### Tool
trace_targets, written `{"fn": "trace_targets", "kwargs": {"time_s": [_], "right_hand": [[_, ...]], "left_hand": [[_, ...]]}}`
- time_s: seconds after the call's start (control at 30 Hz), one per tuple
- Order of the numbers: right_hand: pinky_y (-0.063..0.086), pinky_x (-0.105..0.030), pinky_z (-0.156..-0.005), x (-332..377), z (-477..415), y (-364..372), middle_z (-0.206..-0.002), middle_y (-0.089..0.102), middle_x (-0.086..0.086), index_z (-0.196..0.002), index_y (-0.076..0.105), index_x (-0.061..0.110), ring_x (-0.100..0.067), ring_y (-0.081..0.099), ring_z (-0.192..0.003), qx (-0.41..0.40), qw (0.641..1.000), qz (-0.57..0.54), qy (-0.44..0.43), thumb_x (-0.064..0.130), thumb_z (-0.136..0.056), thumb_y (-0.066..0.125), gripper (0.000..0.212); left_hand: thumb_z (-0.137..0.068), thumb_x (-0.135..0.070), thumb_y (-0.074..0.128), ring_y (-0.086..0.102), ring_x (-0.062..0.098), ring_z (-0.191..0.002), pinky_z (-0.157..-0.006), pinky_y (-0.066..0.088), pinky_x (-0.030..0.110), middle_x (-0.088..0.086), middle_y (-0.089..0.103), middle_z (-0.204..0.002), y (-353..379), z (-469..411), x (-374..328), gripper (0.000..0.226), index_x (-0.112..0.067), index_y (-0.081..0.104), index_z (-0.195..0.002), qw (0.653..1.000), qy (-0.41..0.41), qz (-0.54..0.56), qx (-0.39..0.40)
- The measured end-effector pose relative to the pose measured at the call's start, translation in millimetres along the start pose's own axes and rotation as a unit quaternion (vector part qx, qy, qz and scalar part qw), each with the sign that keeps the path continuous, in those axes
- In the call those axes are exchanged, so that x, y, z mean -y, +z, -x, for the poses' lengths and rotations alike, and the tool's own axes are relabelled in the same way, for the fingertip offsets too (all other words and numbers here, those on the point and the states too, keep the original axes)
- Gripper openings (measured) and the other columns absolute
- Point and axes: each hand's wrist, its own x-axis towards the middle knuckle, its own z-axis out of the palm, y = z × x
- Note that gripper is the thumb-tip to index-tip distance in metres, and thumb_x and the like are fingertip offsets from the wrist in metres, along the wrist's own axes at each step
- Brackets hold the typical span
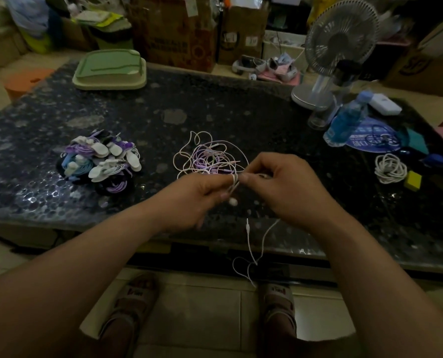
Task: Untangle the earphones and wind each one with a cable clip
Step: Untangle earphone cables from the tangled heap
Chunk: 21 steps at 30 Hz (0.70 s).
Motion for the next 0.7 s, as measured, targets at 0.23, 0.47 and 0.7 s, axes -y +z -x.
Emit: {"fn": "trace_targets", "kwargs": {"time_s": [0.23, 0.47, 0.7], "right_hand": [[0.056, -0.019, -0.062, -5, -1, -9, -0.079, 0.075, 0.000, -0.096, 0.074, 0.010, -0.009, 0.070, -0.071, 0.062, 0.961, -0.261, 0.058, 0.021, -0.097, 0.071, 0.011], [0.029, -0.016, -0.044, -15, -8, 4, -0.070, 0.057, 0.000, -0.089, 0.069, 0.012, -0.004, 0.038, -0.050, 0.091, 0.889, -0.420, 0.157, 0.022, -0.100, 0.063, 0.017], [0.027, -0.018, -0.047, -19, -14, 10, -0.072, 0.055, -0.002, -0.089, 0.068, 0.012, -0.007, 0.036, -0.055, 0.082, 0.858, -0.476, 0.172, 0.018, -0.100, 0.062, 0.014]], "left_hand": [[-0.106, -0.012, 0.055, 0.052, 0.018, -0.050, -0.055, 0.047, 0.030, -0.003, 0.079, -0.107, -2, 4, -14, 0.035, -0.024, 0.063, -0.138, 0.981, -0.009, 0.157, 0.112], [-0.101, -0.003, 0.055, 0.046, 0.014, -0.045, -0.047, 0.041, 0.018, 0.008, 0.078, -0.103, -8, 0, -12, 0.041, -0.031, 0.069, -0.128, 0.956, -0.038, 0.282, 0.077], [-0.100, -0.002, 0.053, 0.047, 0.012, -0.045, -0.045, 0.040, 0.018, 0.010, 0.074, -0.097, -11, 1, -10, 0.042, -0.024, 0.067, -0.134, 0.938, -0.049, 0.314, 0.137]]}}
